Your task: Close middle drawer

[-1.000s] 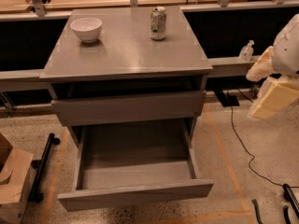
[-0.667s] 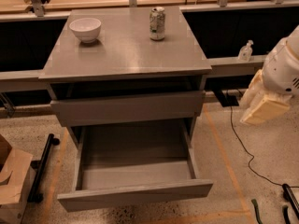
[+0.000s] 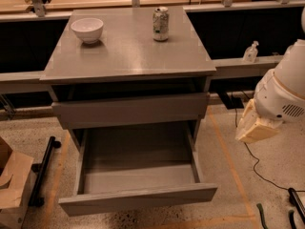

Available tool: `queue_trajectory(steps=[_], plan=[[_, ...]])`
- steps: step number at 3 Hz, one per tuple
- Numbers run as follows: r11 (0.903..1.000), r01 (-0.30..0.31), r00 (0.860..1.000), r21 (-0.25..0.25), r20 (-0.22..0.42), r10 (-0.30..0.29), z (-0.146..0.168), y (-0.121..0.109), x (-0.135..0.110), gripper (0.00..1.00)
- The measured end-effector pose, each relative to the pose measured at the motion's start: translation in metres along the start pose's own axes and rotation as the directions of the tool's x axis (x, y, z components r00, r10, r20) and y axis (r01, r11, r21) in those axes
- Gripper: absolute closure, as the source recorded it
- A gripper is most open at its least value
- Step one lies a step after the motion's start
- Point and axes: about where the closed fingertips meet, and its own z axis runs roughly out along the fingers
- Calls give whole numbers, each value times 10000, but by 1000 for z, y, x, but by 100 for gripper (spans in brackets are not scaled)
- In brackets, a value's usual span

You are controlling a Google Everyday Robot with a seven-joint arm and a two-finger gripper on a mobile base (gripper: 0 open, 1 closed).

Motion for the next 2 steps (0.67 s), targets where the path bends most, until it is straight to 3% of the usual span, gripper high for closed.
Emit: queue_trajectory(steps=[1,2], plan=[[10000,5,10000,8,1,-5,0,0,0,100],[9957,74,10000,-926,69,-68,39,5,6,100]])
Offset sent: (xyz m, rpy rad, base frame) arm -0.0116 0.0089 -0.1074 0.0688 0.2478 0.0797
